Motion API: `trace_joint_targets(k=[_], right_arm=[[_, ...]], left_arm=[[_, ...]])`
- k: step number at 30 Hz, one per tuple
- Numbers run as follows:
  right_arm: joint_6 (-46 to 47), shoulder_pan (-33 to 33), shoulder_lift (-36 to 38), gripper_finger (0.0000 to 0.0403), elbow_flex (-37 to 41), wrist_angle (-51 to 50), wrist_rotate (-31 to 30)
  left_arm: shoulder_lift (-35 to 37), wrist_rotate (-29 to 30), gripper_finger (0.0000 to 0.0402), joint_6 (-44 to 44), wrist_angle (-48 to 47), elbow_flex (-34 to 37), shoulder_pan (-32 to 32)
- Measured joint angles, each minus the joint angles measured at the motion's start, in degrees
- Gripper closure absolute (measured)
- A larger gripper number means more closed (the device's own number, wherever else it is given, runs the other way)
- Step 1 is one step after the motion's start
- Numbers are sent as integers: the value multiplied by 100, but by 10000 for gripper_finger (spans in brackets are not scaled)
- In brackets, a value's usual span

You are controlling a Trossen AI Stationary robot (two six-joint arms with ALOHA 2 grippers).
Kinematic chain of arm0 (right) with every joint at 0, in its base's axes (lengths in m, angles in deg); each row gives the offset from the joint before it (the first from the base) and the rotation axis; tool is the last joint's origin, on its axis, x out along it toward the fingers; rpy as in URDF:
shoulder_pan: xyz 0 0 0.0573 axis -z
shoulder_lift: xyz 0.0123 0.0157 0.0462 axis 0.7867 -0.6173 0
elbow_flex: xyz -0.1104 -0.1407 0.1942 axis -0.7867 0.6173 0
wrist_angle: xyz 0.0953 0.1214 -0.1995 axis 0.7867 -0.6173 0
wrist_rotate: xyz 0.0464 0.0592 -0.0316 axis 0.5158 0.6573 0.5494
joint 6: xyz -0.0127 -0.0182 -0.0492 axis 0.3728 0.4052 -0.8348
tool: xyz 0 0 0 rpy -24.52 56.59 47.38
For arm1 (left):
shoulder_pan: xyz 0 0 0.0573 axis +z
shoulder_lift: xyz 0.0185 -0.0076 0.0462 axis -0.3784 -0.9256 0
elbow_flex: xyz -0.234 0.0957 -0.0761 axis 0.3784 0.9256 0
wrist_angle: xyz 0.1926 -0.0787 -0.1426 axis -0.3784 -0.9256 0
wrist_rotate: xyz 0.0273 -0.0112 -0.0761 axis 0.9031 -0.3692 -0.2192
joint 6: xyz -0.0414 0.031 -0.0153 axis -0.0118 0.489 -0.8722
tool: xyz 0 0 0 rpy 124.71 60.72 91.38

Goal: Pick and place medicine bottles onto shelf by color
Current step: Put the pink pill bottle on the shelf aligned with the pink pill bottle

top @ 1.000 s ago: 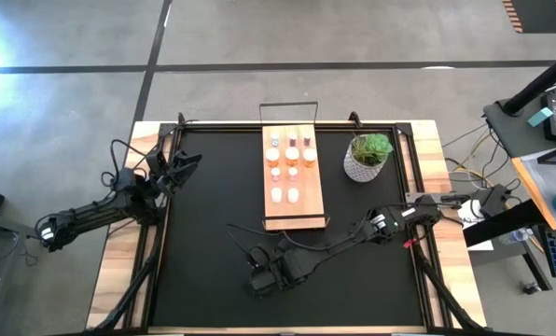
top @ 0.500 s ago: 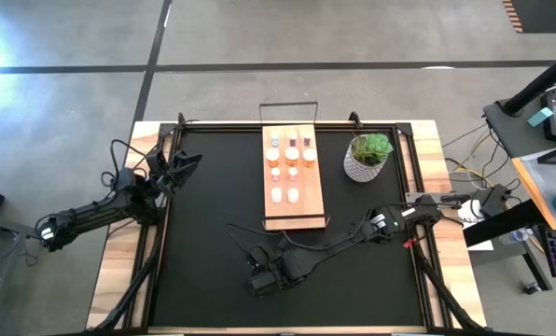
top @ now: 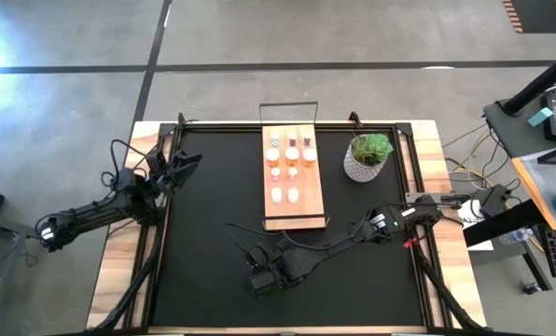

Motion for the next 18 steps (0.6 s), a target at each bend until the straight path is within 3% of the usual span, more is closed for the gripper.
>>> trace_joint_targets(k=[12,18], right_arm=[[1,0,30,325,-90,-4,2],[-436,-4,204,325,-407,10,-4]], left_arm=[[0,1,178,0,0,0,0],[0,1,178,0,2,0,0]])
